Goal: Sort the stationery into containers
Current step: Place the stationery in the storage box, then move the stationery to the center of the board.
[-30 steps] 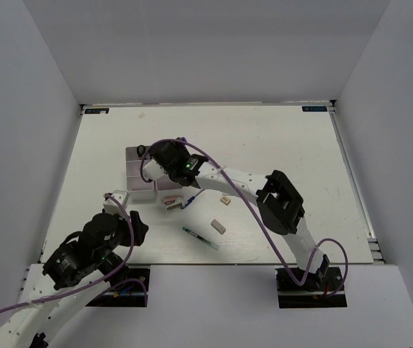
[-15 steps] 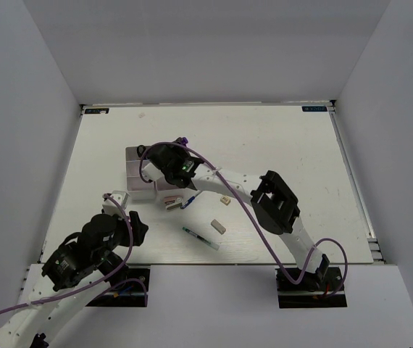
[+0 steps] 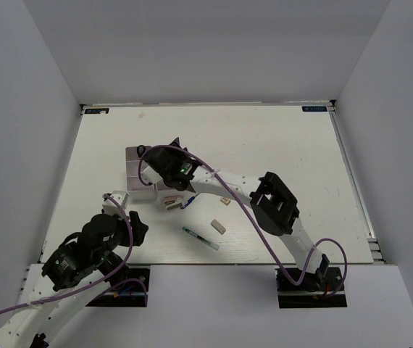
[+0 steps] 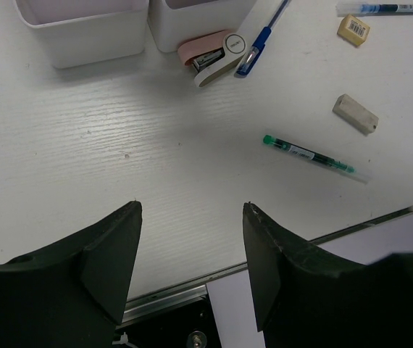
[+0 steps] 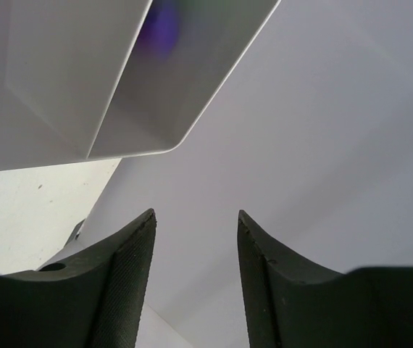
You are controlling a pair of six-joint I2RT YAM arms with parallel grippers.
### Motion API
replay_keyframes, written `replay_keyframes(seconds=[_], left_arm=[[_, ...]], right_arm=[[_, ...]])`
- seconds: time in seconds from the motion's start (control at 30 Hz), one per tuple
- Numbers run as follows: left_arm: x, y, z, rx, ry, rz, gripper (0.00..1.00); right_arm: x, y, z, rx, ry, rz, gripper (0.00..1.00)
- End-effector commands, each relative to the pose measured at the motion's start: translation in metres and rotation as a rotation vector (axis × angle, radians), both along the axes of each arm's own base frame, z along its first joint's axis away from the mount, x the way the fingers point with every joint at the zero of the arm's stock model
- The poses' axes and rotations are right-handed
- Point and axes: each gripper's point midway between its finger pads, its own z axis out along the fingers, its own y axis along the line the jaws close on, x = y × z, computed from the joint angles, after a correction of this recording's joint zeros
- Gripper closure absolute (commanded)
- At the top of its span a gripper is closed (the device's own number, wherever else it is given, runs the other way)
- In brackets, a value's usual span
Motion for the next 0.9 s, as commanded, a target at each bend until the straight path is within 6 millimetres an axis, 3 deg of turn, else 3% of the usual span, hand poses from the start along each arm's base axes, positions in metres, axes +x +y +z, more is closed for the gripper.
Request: replay_keyframes(seconds=[0.0,0.23,0.3,0.33,0.37,0.4,0.43,0.47,0.5,0.53,0.6,0.63,0.67,0.7,0.73,0.8,0.83,0.87], left_arm=[[0.0,-0.002,0.0,-0.009,-0.003,-0.007,0.32],[0.0,-0.001,0.001,-0.013,-0.008,-0.004,0.32],[0.0,-0.004,0.0,-0.012,-0.006,-0.016,0.38],[0.0,-0.006,0.001,-0.02,-0.007,-0.026,0.43],[0.0,-0.008,-0.001,-0.014,0.003,-0.034,0.61],[0.0,-0.012,0.0,-0.017,0.005,-0.057,0.73],[-0.001,-0.016,0.001,-0.023,0.014,-0.076,0.84],[-0.002,-0.02,-0.005,0.0,0.061,-0.093,0.98],[-0.001,-0.026,-0.002,-0.007,0.061,-0.114,1.0],[-0.005,-0.037,-0.005,-0.009,0.111,-0.169,1.0],[-0.002,-0.047,-0.008,0.015,0.168,-0.201,0.95],[-0.004,-0.055,-0.011,0.029,0.231,-0.23,0.89],[-0.004,-0.06,-0.012,0.035,0.26,-0.243,0.79],[0.001,-0.067,-0.015,0.061,0.336,-0.232,0.65],[0.0,-0.069,-0.018,0.075,0.363,-0.227,0.58],[0.009,-0.072,-0.029,0.131,0.38,-0.185,0.45],[0.012,-0.079,-0.029,0.095,0.372,-0.141,0.44],[0.016,-0.08,-0.03,0.111,0.343,-0.118,0.44]], right_arm=[[-0.007,-0.005,0.036,-0.032,-0.045,0.019,0.47],[-0.014,-0.006,0.051,-0.007,-0.058,0.02,0.46],[-0.018,-0.007,0.058,0.019,-0.06,0.012,0.5],[-0.022,-0.009,0.076,0.055,-0.069,0.01,0.61],[-0.024,-0.013,0.08,0.135,-0.052,-0.025,0.7],[-0.029,-0.021,0.091,0.139,-0.024,-0.04,0.79],[-0.033,-0.027,0.093,0.222,0.018,-0.081,1.0],[-0.039,-0.045,0.088,0.257,0.081,-0.154,1.0],[-0.05,-0.054,0.093,0.264,0.153,-0.168,1.0],[-0.056,-0.082,0.08,0.277,0.239,-0.275,1.0],[-0.072,-0.105,0.079,0.406,0.359,-0.405,1.0],[-0.095,-0.133,0.052,0.385,0.556,-0.511,0.58],[-0.108,-0.149,0.051,0.426,0.626,-0.577,0.42],[-0.123,-0.153,0.042,0.422,0.735,-0.593,0.31],[-0.136,-0.171,0.032,0.388,0.836,-0.65,0.22],[-0.146,-0.19,0.04,0.458,0.94,-0.668,0.22],[-0.148,-0.201,0.04,0.493,0.988,-0.691,0.26],[-0.149,-0.212,0.046,0.551,1.016,-0.706,0.43]])
